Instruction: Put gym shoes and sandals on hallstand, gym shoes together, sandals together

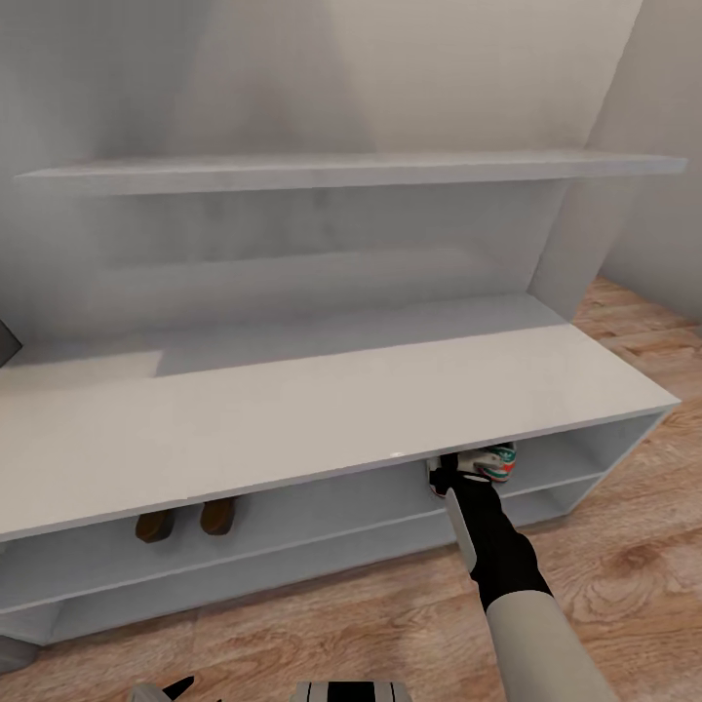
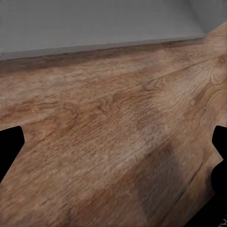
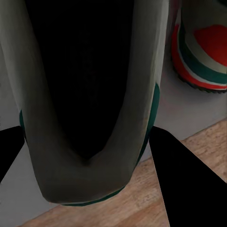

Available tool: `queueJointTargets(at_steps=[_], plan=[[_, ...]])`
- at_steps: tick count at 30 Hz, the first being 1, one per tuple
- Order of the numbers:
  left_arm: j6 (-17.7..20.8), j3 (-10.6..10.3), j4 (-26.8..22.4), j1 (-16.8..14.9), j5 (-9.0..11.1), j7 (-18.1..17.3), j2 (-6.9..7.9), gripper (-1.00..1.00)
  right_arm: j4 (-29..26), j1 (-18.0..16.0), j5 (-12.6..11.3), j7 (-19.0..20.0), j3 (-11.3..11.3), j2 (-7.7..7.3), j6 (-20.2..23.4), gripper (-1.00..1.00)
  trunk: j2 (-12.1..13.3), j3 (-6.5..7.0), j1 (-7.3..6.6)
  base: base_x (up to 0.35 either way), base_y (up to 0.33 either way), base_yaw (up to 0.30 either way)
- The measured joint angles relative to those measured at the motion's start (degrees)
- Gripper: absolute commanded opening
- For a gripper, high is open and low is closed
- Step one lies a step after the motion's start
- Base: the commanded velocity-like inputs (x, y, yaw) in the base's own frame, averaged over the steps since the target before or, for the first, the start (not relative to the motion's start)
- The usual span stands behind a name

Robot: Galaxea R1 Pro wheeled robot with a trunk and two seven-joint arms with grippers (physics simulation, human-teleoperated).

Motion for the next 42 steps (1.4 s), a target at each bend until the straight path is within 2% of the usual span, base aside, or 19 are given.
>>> queueJointTargets(at_steps=[22, 23, 24, 25, 35, 42], plan=[[0.0, 0.07, 0.0, 0.0, 0.02, 0.0, 0.01, 1.0, -0.04, 0.0, 0.11, -0.03, -0.14, 0.0, -0.09, -1.0, 0.0, 0.0, 0.0, 0.03, 0.0, 0.0], [0.0, 0.08, 0.0, 0.0, 0.01, 0.0, 0.01, 1.0, -0.04, 0.0, 0.1, -0.03, -0.15, 0.0, -0.09, 1.0, 0.0, 0.0, 0.0, 0.0, 0.0, 0.0], [0.01, 0.08, -0.01, 0.0, 0.03, 0.0, 0.01, 1.0, 3.25, 0.04, 0.06, -0.17, -0.18, 0.0, -0.03, 1.0, 0.01, -0.01, 0.02, 0.0, 0.0, 0.0], [0.0, 0.08, -0.01, 0.0, 0.02, 0.0, 0.01, 1.0, 3.48, 0.03, 0.15, -0.18, -0.18, 0.0, -0.03, 1.0, 0.01, -0.01, 0.01, 0.0, 0.0, 0.0], [-0.06, 0.35, -0.01, 0.06, 0.08, -0.1, 0.01, 1.0, 3.49, 0.02, 0.16, -0.16, -0.17, 0.0, -0.03, 1.0, 0.01, -0.01, 0.01, -0.011, 0.0, 0.0], [-0.15, 0.43, -0.01, 0.08, 0.08, -0.11, 0.01, 1.0, 3.49, 0.02, 0.16, -0.11, -0.19, 0.0, -0.03, 1.0, 0.01, -0.01, 0.05, -0.262, 0.0, 0.0]])
